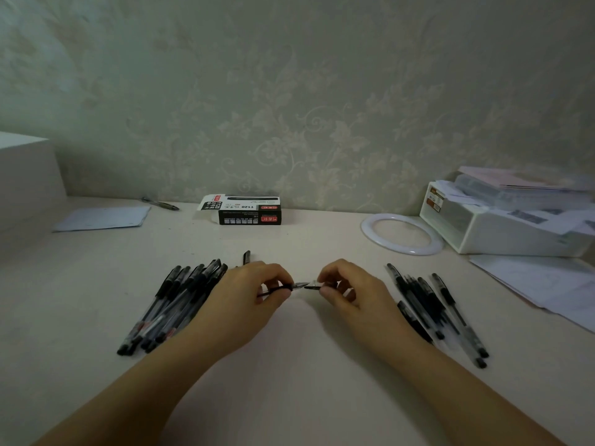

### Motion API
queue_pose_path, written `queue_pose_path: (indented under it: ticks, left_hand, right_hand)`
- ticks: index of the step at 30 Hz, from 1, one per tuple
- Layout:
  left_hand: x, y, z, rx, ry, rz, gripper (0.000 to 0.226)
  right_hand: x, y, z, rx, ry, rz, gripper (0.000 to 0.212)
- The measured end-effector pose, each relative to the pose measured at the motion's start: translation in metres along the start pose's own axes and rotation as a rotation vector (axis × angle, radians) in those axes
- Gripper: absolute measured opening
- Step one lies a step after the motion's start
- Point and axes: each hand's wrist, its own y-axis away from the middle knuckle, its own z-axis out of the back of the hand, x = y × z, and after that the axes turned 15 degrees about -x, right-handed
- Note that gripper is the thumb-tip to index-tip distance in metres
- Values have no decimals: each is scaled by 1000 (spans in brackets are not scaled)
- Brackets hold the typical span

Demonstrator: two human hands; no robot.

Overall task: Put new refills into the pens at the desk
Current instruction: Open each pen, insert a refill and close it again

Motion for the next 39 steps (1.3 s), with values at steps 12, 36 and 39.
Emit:
queue_pose_path:
  ticks: [12, 36, 39]
  left_hand:
    - [-3, 1, -1, 84, -4, -58, 13]
    - [-6, 0, -1, 110, 16, -96, 18]
    - [-7, 1, -2, 106, 18, -99, 19]
  right_hand:
    - [8, 2, 1, 44, -150, -23, 7]
    - [6, 2, -2, 96, -374, -206, 17]
    - [5, 1, -2, 102, -358, -196, 16]
